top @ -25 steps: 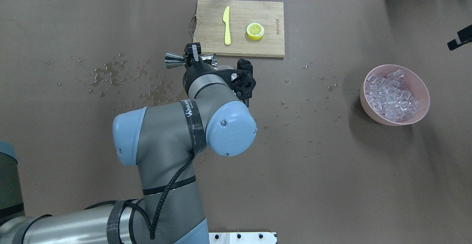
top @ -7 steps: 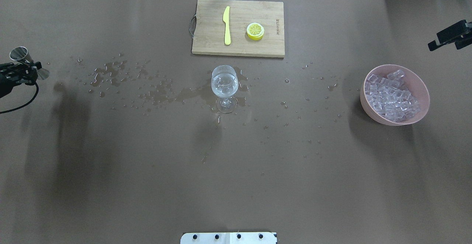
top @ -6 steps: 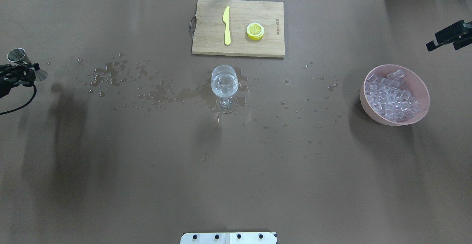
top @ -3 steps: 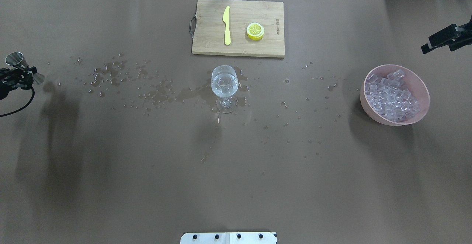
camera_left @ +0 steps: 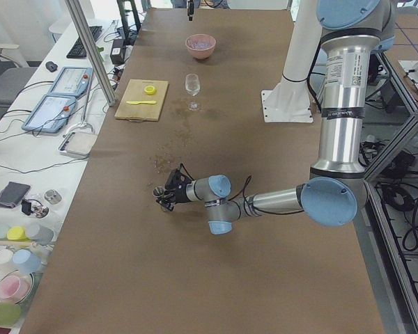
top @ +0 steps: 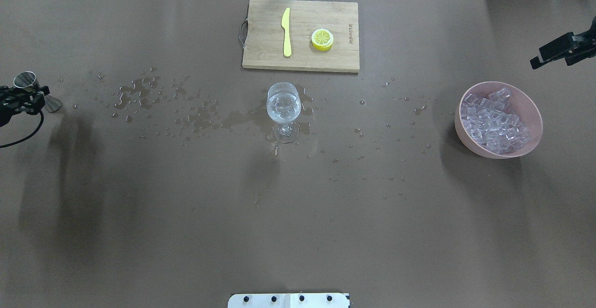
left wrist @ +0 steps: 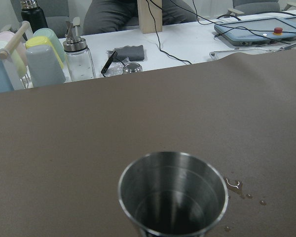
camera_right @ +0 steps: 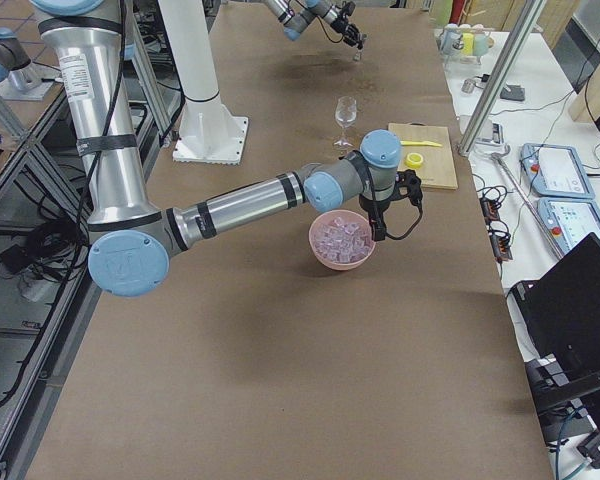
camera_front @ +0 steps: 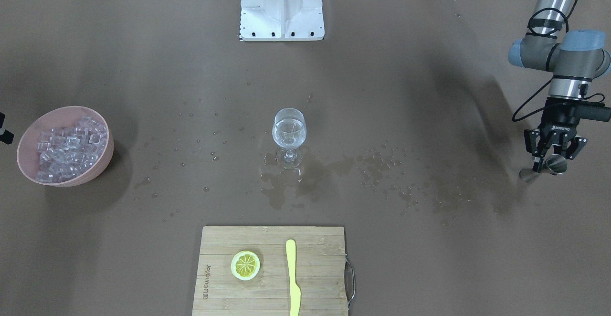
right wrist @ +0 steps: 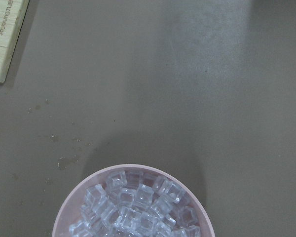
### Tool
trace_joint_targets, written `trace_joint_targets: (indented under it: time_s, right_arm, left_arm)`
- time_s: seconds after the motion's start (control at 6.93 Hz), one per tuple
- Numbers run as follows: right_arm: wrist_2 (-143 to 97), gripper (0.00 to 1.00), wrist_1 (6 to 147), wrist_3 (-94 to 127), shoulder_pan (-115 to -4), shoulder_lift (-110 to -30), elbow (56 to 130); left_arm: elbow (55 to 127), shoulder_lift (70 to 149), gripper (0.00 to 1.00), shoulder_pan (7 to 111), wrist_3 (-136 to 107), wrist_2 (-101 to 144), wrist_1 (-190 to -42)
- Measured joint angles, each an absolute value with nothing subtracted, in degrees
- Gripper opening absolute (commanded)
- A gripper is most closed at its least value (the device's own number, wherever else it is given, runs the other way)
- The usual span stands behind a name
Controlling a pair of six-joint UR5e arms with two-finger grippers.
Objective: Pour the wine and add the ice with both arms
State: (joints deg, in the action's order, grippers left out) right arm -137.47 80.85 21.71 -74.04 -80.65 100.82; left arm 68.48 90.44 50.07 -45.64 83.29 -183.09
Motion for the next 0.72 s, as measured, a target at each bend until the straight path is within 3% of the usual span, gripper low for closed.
trace_joint_targets:
  time_s: [0.72]
  right_arm:
    - [-137.4,1.00,80.8,22.3,-73.7,-80.6,100.8]
  left_arm:
    - [72.3,87.8,0.97,53.1,-45.8,89.0,-182.8]
